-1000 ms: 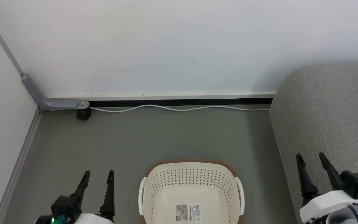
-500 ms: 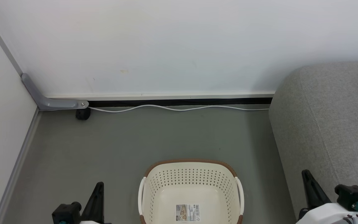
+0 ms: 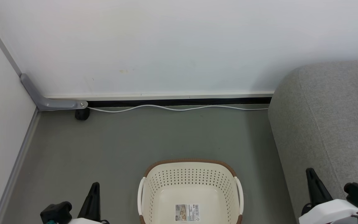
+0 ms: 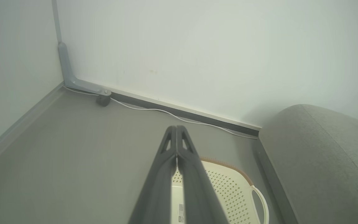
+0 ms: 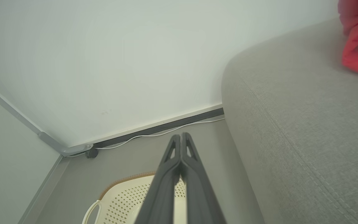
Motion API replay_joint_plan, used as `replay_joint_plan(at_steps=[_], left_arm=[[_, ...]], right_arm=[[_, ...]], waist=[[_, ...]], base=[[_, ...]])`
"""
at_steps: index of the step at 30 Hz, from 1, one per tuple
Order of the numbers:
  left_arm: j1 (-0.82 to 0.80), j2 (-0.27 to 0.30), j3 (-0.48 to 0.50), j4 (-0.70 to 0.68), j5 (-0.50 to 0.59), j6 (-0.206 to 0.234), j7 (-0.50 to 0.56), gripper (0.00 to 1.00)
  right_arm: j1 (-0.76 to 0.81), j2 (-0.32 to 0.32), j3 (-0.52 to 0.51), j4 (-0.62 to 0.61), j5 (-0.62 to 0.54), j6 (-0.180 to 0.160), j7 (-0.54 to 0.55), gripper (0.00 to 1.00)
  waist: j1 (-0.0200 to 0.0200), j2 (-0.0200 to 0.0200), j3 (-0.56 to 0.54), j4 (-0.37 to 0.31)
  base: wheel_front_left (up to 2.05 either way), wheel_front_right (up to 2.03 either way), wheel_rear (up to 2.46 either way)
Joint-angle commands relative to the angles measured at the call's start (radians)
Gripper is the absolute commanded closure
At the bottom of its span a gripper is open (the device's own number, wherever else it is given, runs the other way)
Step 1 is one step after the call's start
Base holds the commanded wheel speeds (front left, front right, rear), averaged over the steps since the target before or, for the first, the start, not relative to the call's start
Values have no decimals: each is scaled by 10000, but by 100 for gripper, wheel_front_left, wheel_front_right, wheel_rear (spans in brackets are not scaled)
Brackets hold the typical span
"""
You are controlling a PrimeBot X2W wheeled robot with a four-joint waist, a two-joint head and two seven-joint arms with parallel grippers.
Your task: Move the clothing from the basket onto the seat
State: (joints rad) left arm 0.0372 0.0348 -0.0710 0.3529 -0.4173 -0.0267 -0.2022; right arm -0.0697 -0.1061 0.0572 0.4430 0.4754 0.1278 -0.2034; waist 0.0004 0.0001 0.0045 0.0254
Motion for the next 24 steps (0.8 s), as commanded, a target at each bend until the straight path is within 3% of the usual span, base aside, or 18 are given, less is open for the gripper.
replay_joint_plan(at_steps=[1, 24], left_arm=[[-368, 61, 155, -298, -240, -83, 39, 100], [-591, 80, 504, -462, -2665, -282, 684, 100]], right_arm=[[-306, -104, -86, -305, 254, 4, 53, 100], [-321, 34, -421, -654, 2555, 10, 697, 100]], waist=[[-3, -1, 0, -2], [-3, -1, -3, -54]], base=[[0, 0, 0], [0, 0, 0]])
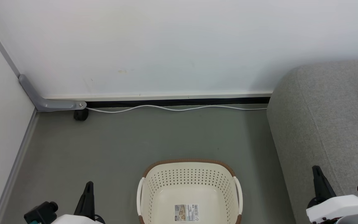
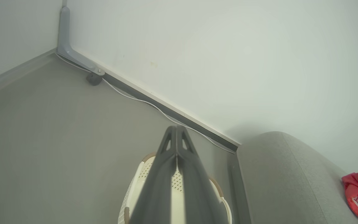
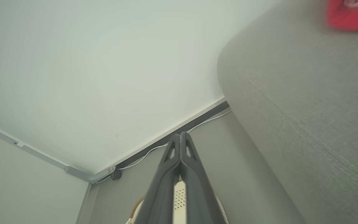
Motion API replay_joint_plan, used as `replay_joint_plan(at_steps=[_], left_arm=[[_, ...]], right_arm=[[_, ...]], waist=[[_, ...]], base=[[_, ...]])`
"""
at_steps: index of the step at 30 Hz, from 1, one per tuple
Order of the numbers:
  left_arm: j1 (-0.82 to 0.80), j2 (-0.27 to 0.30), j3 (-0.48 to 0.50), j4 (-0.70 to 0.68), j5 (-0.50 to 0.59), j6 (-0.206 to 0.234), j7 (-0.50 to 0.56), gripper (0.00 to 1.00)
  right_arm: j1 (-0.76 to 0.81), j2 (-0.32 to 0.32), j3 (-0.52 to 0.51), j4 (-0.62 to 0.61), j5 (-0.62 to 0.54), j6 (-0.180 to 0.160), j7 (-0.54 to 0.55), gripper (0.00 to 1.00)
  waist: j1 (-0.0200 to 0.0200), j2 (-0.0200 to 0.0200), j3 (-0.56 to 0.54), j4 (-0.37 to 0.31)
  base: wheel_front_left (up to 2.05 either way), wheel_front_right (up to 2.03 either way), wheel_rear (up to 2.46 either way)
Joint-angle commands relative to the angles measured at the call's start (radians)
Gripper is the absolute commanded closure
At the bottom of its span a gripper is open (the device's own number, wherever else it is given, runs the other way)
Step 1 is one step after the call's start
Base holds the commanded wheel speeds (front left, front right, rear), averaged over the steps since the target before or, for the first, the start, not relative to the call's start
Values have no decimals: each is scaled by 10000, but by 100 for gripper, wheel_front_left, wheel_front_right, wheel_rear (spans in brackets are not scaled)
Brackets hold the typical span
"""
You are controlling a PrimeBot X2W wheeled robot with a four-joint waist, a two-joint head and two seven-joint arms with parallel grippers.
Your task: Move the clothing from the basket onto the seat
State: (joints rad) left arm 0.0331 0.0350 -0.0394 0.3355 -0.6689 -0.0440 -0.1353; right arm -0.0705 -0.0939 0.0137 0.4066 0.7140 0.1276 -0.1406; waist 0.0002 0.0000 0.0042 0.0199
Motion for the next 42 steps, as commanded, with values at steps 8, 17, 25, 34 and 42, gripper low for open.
replay_joint_plan(at_steps=[8, 17, 25, 34, 42], left_arm=[[-632, 85, 316, -346, -1032, -182, 250, 100], [-735, 94, 476, -418, -2128, -271, 543, 100], [-817, 101, 604, -477, -3011, -344, 779, 100], [-910, 109, 748, -543, -4004, -425, 1044, 100], [-992, 116, 876, -601, -4884, -497, 1279, 100]], right_arm=[[-318, -39, -110, -417, 1007, 13, 306, 100], [-326, 23, -264, -574, 2046, 16, 600, 100], [-332, 73, -388, -701, 2883, 17, 836, 100], [-339, 130, -528, -844, 3825, 20, 1102, 100], [-344, 180, -650, -970, 4659, 21, 1337, 100]], waist=[[-2, 0, -1, -19], [-2, 0, -2, -43], [-2, 0, -4, -62], [-2, 0, -5, -83], [-2, 0, -6, -102]], base=[[0, 0, 0], [0, 0, 0], [0, 0, 0], [0, 0, 0], [0, 0, 0]])
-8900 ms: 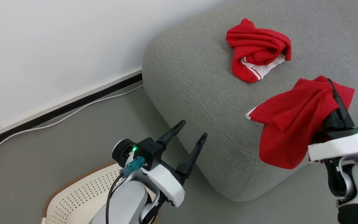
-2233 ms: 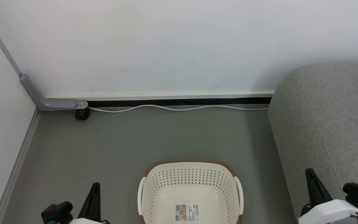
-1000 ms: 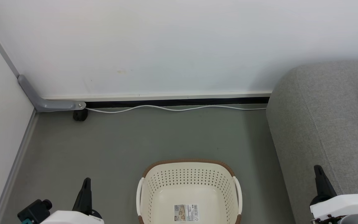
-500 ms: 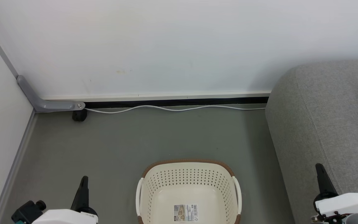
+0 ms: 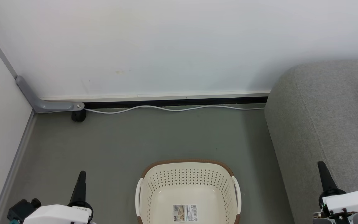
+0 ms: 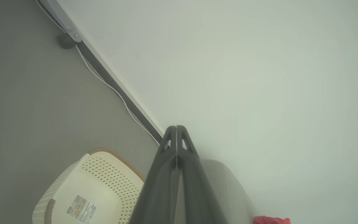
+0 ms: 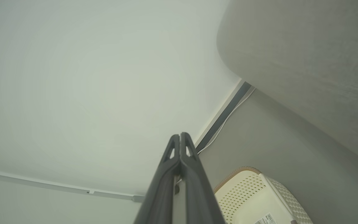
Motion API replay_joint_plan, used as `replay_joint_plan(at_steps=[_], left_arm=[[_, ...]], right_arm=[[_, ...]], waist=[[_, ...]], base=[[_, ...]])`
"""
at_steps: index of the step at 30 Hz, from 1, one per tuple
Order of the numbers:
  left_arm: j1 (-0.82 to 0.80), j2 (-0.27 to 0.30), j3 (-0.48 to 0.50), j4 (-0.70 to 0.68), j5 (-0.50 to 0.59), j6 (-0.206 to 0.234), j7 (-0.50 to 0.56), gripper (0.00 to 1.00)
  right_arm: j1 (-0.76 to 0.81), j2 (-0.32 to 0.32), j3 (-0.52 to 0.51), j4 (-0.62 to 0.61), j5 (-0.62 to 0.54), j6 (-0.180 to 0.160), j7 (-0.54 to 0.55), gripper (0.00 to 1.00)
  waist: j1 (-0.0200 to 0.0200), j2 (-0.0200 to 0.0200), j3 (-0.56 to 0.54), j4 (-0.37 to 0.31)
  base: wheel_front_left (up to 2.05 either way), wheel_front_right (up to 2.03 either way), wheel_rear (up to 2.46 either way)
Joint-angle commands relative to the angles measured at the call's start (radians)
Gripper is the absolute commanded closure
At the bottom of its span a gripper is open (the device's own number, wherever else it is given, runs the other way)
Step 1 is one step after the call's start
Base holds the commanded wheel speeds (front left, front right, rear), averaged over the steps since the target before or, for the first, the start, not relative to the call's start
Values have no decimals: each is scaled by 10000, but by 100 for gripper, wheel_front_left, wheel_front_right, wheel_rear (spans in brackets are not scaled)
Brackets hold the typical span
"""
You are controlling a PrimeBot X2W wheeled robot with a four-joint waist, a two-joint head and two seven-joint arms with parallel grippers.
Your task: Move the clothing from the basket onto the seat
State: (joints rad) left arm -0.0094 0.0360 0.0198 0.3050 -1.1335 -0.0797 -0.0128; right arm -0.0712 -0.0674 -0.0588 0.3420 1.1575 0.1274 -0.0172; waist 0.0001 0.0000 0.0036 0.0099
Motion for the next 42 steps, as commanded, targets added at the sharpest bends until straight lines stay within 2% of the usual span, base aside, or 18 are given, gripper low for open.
replay_joint_plan(at_steps=[1, 42], left_arm=[[-576, 107, 299, -303, -348, -149, 83, 100], [-987, 143, 939, -595, -4752, -510, 1259, 100]], right_arm=[[-338, -78, 59, -340, 329, 24, 132, 100], [-368, 172, -554, -972, 4508, 33, 1307, 100]], waist=[[-1, 0, 0, -4], [-1, 0, -6, -98]], base=[[0, 0, 0], [0, 0, 0]])
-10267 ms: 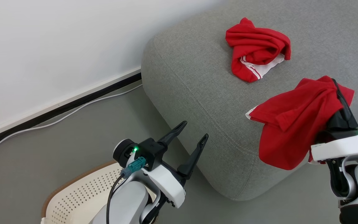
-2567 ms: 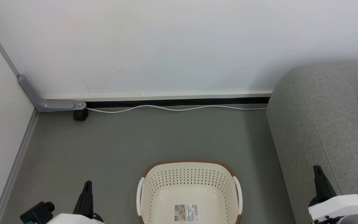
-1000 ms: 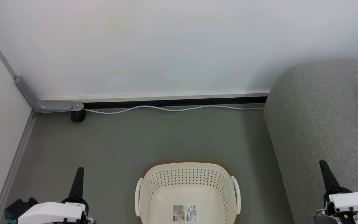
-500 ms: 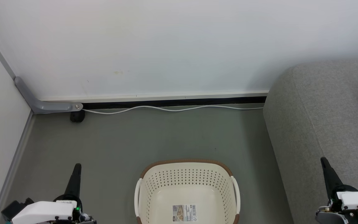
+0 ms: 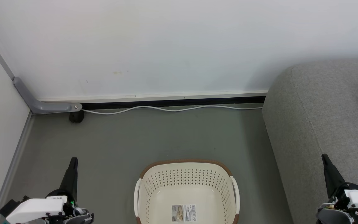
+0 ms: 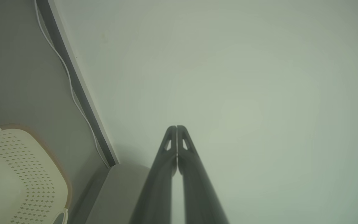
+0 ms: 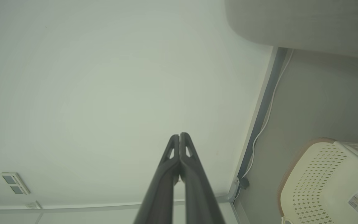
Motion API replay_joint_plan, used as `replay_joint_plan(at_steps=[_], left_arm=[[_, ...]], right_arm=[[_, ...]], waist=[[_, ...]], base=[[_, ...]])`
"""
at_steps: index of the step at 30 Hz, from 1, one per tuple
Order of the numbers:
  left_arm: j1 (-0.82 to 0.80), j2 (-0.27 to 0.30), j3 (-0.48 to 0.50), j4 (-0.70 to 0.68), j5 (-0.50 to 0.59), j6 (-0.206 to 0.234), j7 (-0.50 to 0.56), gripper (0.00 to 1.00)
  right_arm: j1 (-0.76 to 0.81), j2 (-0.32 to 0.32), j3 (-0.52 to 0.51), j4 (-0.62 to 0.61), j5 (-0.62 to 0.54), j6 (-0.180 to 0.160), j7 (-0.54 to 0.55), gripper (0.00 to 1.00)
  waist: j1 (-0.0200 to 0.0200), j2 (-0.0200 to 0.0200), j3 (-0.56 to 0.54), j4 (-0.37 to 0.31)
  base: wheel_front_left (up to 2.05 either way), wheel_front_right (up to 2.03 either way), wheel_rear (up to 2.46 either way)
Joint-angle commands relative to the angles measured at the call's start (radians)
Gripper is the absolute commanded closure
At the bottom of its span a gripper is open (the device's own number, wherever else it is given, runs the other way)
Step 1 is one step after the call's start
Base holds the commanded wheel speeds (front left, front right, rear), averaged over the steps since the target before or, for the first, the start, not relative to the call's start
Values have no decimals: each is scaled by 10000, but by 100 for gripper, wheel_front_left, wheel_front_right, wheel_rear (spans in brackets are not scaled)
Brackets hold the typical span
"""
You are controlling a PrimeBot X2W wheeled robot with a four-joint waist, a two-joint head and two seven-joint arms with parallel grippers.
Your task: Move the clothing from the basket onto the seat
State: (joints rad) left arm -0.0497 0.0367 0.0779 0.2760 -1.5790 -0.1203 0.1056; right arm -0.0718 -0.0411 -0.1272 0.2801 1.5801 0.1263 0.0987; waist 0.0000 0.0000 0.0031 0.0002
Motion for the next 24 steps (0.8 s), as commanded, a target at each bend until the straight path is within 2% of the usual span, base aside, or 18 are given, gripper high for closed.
replay_joint_plan(at_steps=[1, 24], left_arm=[[-584, 135, 358, -305, -297, -104, 76, 100], [-584, 135, 357, -306, -298, -104, 76, 100]], right_arm=[[-362, -91, 131, -353, 282, 44, 149, 100], [-362, -91, 132, -353, 283, 44, 147, 100]], waist=[[0, 0, 0, -2], [0, 0, 0, -2]], base=[[0, 0, 0], [0, 0, 0]])
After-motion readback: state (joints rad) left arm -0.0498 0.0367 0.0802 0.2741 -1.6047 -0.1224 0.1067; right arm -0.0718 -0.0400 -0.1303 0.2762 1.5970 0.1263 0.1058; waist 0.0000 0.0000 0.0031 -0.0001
